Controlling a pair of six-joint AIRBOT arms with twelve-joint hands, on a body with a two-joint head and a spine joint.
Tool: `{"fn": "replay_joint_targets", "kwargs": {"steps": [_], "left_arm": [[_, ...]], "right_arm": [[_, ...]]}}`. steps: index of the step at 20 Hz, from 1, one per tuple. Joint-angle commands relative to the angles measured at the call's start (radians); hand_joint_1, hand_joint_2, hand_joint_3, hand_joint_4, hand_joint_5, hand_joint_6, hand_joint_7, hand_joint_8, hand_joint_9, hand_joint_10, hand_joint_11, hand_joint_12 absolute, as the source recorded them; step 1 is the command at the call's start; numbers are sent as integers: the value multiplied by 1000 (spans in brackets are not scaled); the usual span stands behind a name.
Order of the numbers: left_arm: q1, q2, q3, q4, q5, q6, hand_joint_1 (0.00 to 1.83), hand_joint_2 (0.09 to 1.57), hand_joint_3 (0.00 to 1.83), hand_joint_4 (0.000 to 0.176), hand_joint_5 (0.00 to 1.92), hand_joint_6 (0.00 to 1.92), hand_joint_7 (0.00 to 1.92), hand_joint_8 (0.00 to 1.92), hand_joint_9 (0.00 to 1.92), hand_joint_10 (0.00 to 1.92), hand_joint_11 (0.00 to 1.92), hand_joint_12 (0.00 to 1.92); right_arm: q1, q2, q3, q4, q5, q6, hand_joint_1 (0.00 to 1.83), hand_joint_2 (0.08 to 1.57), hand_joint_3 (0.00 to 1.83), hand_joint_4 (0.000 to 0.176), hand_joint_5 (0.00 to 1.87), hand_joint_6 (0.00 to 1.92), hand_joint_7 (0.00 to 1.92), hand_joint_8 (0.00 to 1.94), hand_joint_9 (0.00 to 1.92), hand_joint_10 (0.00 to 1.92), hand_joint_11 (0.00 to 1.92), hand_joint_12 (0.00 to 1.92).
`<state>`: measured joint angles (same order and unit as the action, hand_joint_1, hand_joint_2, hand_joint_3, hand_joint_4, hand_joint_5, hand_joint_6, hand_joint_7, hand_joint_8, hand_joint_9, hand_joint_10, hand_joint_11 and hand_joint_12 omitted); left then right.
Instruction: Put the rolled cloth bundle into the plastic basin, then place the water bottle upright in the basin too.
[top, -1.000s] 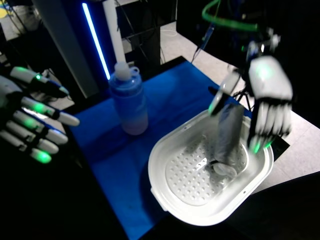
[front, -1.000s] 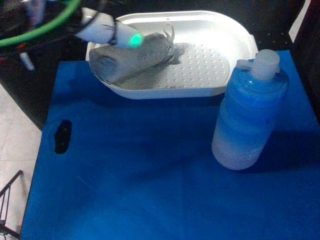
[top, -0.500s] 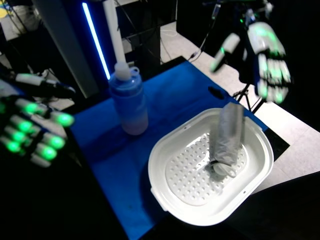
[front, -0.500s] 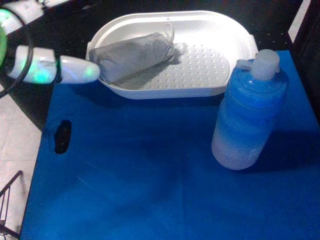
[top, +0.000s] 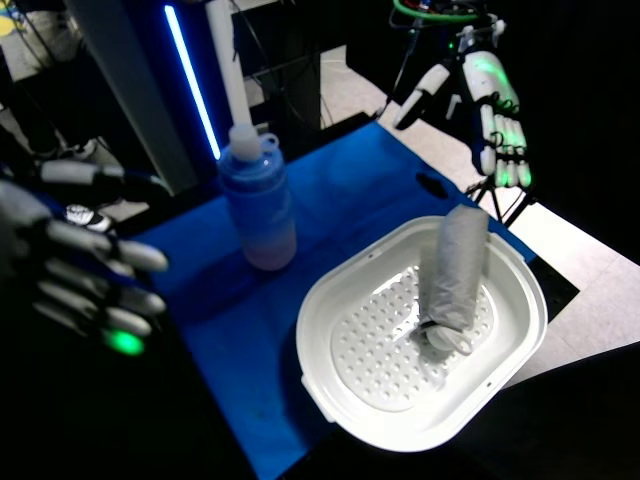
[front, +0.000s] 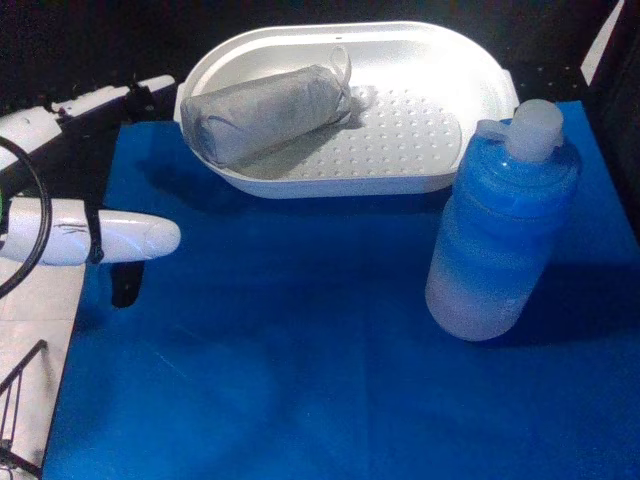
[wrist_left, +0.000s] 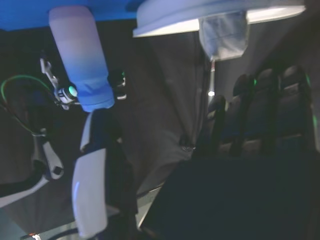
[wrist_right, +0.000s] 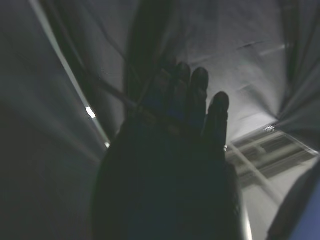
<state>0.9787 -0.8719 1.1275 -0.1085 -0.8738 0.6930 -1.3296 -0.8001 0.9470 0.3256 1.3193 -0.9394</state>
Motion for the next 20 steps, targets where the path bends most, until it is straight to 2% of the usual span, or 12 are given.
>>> {"fn": "replay_joint_targets", "kwargs": {"steps": [1,3,4,5,6,8,9,11,13,15,16,20], "left_arm": [[-2,6,0,-20,-129,-4,446,877,4,132,78,0,160,1,80,6,12,5],[8,6,-1,-23,-119,-6,469,867,0,164,67,1,143,0,73,2,11,6],[10,6,-2,-25,-118,-6,469,865,0,166,67,1,142,0,74,2,13,7],[13,6,-3,-27,-115,-7,485,858,0,151,98,10,142,0,88,6,38,20],[14,6,-4,-27,-108,-7,482,857,0,153,100,9,142,0,94,8,52,27],[14,3,-6,-27,-99,-7,508,871,1,148,115,2,172,2,131,3,0,312],[14,3,-7,-27,-95,-7,510,873,1,149,115,1,173,1,132,3,0,320],[15,3,-9,-27,-87,-7,514,902,3,141,126,1,204,3,176,7,0,499],[16,3,-10,-27,-87,-7,490,914,5,149,127,1,211,2,183,5,0,523],[18,-1,-10,-27,-87,-7,479,925,4,129,133,1,212,0,188,3,0,544],[19,-3,-10,-27,-86,-7,499,919,0,131,134,1,206,0,181,0,0,538],[20,-7,-10,-27,-82,-9,492,918,2,146,126,0,203,0,182,1,0,548]], "right_arm": [[17,3,2,-5,129,16,767,965,1,176,143,5,214,0,107,0,68,0],[36,17,2,-42,116,21,786,954,0,176,158,6,212,0,102,3,67,4],[42,23,2,-58,111,31,786,955,0,176,159,5,212,0,104,4,69,5],[45,31,2,-80,107,49,769,991,10,176,149,0,212,0,114,5,66,3],[46,38,2,-97,107,68,778,994,8,176,153,2,217,2,119,6,56,0],[57,45,1,-124,107,81,785,952,0,176,146,1,210,0,118,3,109,24],[67,46,0,-133,107,81,785,948,0,176,146,1,207,0,118,2,114,26],[118,53,-3,-161,106,83,762,878,0,158,155,0,181,0,130,1,192,31],[191,53,-5,-208,75,83,820,854,0,160,155,1,190,5,138,3,209,28],[232,40,-4,-240,54,83,846,858,0,154,145,0,187,1,131,1,189,15],[237,30,-4,-244,54,83,855,868,3,175,170,9,176,0,138,3,198,16],[240,-8,2,-238,54,83,812,857,0,176,167,4,186,9,176,12,175,3]]}}
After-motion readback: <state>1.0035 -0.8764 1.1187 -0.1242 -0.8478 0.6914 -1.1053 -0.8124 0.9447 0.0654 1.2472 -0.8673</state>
